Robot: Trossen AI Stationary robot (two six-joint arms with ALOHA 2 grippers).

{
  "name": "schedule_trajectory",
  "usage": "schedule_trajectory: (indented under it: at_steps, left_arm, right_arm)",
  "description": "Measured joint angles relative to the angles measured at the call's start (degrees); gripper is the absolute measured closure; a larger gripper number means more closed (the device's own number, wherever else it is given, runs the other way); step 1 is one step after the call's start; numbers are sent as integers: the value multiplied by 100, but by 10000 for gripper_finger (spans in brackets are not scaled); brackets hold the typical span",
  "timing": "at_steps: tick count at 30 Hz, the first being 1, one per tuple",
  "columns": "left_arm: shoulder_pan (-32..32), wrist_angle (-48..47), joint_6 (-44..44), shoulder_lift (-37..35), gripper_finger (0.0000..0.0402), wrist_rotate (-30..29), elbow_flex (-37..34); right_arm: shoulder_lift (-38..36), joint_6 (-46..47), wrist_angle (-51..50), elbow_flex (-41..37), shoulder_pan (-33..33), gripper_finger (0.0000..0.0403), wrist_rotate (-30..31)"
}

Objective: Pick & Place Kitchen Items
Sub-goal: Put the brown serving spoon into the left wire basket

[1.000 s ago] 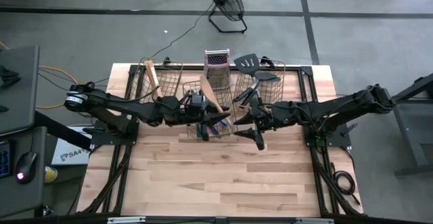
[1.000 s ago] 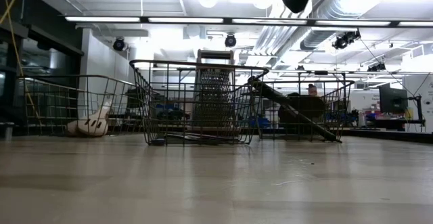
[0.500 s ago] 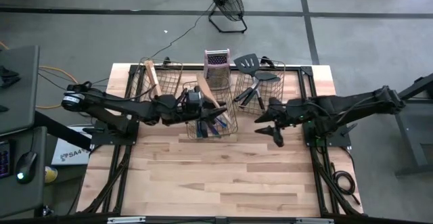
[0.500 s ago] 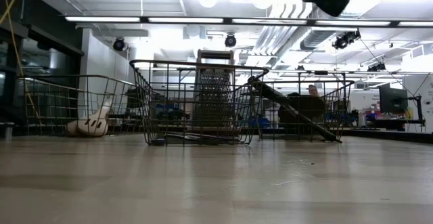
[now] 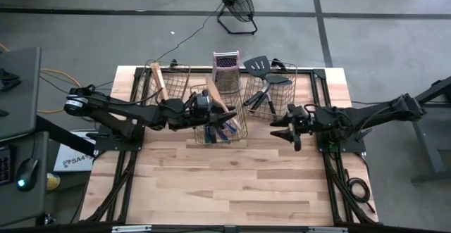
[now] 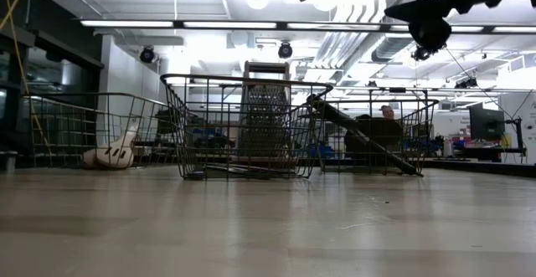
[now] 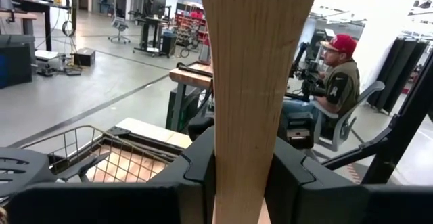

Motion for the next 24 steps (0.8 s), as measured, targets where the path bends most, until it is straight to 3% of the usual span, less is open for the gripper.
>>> schedule_trajectory:
  at_steps: [10, 24]
  left_arm:
    - [0, 3, -1, 0, 324, 2, 0]
    - [0, -36, 0, -28, 324, -8, 0]
  right_arm:
    - [-374, 382, 1997, -1324, 0, 223, 59]
    - [-1818, 498, 1704, -2195, -378, 223, 57]
